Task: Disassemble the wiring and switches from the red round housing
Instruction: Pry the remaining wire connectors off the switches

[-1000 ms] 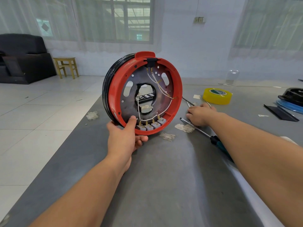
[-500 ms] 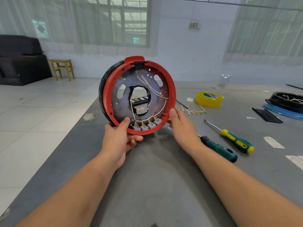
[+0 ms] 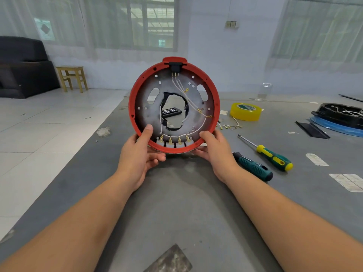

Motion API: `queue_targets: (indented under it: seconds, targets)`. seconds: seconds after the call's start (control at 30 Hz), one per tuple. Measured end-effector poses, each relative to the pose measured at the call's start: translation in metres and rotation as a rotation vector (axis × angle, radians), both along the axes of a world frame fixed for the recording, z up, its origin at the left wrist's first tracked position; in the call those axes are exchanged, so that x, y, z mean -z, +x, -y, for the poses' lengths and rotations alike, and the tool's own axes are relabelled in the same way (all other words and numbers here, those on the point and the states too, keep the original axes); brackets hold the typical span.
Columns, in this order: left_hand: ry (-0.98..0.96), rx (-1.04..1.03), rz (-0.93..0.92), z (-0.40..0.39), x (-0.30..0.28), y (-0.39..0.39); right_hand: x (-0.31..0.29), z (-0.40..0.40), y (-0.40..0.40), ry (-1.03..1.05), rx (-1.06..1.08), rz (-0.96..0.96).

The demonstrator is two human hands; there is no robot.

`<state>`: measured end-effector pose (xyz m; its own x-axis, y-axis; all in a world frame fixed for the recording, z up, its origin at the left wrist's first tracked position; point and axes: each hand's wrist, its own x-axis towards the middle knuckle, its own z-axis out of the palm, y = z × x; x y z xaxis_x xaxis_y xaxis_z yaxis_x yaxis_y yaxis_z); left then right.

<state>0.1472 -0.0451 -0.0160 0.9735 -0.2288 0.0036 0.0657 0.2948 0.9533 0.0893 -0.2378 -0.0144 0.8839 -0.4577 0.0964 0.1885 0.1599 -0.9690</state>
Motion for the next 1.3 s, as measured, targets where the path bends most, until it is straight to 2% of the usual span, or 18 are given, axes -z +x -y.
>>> queue_targets:
  seconds: [0.27,0.43,0.57,0.9,1.1,1.3]
  targets:
    - [0.130,0.009,0.008,0.011,-0.005,-0.010,-0.004,0.000,0.000,0.174,-0.026,-0.008]
    - [-0.069,0.166,-0.192,0.018,-0.006,-0.018,-0.005,-0.006,0.000,0.247,-0.060,0.010]
    - [-0.172,0.303,-0.269,0.017,-0.007,-0.020,-0.006,-0.006,-0.002,0.271,-0.076,0.009]
    - [-0.236,0.408,-0.370,0.007,-0.006,-0.013,-0.008,-0.012,-0.005,0.224,-0.143,-0.030]
    - [-0.220,0.457,-0.357,0.001,-0.005,-0.009,-0.006,-0.013,-0.005,0.225,-0.182,-0.026]
    - [-0.185,0.424,-0.334,-0.002,-0.004,-0.004,-0.002,-0.017,-0.008,0.043,-0.165,-0.038]
